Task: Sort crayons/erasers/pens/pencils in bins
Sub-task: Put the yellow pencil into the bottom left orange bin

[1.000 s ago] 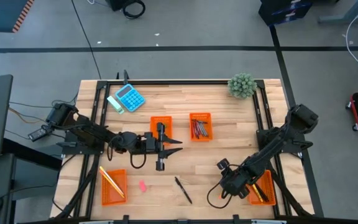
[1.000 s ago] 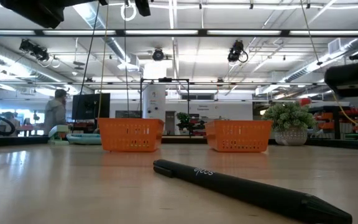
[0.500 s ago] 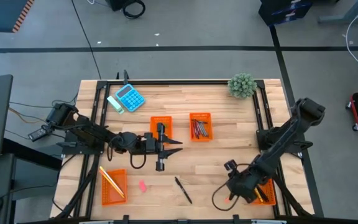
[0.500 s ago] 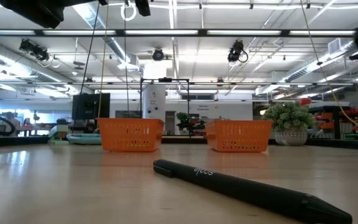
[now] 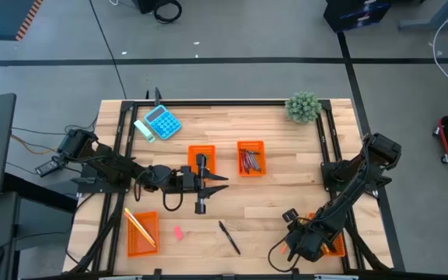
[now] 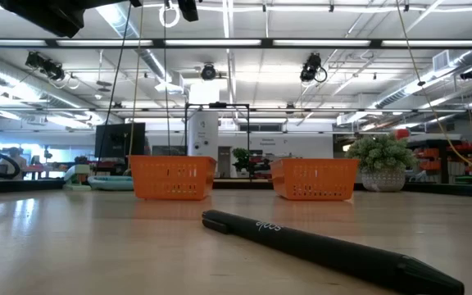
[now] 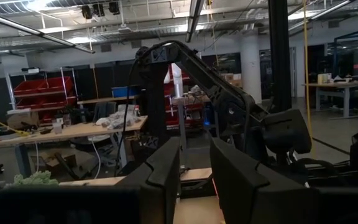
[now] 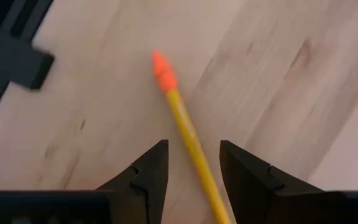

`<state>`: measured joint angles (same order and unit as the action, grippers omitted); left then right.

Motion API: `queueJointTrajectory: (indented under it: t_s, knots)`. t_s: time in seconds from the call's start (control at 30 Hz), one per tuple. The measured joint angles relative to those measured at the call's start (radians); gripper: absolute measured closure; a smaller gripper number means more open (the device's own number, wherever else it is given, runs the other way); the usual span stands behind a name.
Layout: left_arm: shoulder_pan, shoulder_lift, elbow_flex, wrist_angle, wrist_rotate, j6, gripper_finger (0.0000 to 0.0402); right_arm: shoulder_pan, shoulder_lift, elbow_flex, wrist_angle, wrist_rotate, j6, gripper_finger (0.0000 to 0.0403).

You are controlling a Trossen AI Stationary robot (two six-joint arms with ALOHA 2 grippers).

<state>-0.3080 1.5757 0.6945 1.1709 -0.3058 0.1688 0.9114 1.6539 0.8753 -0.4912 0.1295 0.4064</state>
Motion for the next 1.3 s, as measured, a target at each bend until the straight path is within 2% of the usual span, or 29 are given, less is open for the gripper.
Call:
queueJointTrajectory:
  t_s: [0.87,1.3]
  knots:
    - [0.000,0.001,0.000,-0.003,0.000,0.001,0.0321,-0.017,0.027,-0.002,0.055,-0.023,0.022,0.0254]
    - [0.000,0.001,0.000,-0.024,0.000,0.001,0.0323,-0.016,0.022,-0.077,0.102,0.004,0.022,0.0254]
